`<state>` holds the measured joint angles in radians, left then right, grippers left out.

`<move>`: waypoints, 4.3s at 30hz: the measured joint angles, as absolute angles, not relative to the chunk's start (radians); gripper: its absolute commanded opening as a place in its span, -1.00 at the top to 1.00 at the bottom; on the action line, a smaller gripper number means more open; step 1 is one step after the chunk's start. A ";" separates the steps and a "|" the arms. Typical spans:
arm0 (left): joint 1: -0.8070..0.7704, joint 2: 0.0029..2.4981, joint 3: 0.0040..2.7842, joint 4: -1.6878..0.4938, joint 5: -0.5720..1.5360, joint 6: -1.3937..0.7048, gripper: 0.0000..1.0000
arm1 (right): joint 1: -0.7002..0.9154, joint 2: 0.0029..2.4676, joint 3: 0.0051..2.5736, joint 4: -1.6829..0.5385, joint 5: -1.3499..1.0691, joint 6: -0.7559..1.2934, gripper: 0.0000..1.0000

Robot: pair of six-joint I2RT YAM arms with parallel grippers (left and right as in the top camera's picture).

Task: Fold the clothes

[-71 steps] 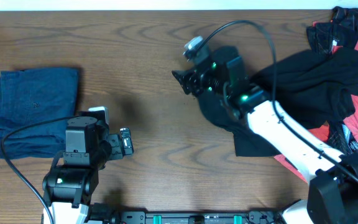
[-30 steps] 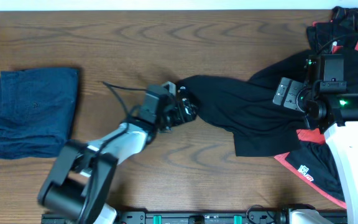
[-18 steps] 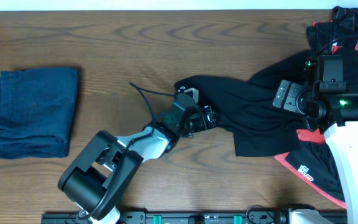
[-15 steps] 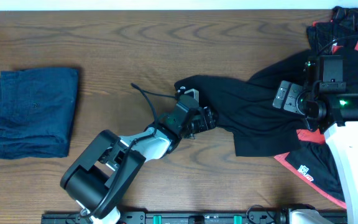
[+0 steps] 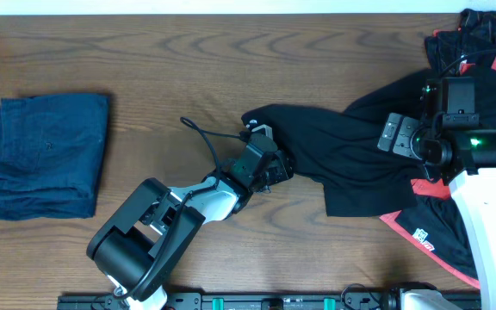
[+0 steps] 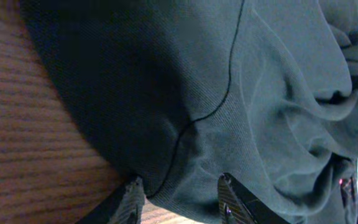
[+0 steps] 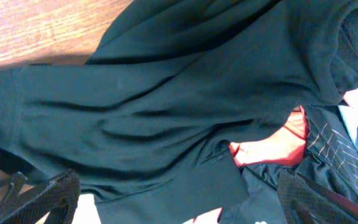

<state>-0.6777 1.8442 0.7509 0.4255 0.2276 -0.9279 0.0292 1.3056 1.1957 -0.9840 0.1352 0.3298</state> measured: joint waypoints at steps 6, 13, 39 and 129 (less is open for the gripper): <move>-0.682 1.844 0.751 0.426 0.197 -0.943 0.17 | 0.029 1.304 1.196 -0.987 0.135 0.330 -0.99; -0.709 1.859 0.754 0.447 0.156 -0.957 0.17 | 0.029 1.283 1.196 -0.988 0.135 0.334 -0.99; -0.373 1.469 0.743 0.070 0.093 -0.657 0.88 | 0.001 1.276 1.196 -0.991 0.139 0.337 -0.98; -0.338 1.316 0.825 -0.818 0.250 -0.615 0.89 | -0.214 1.818 1.183 -0.590 0.017 0.252 0.95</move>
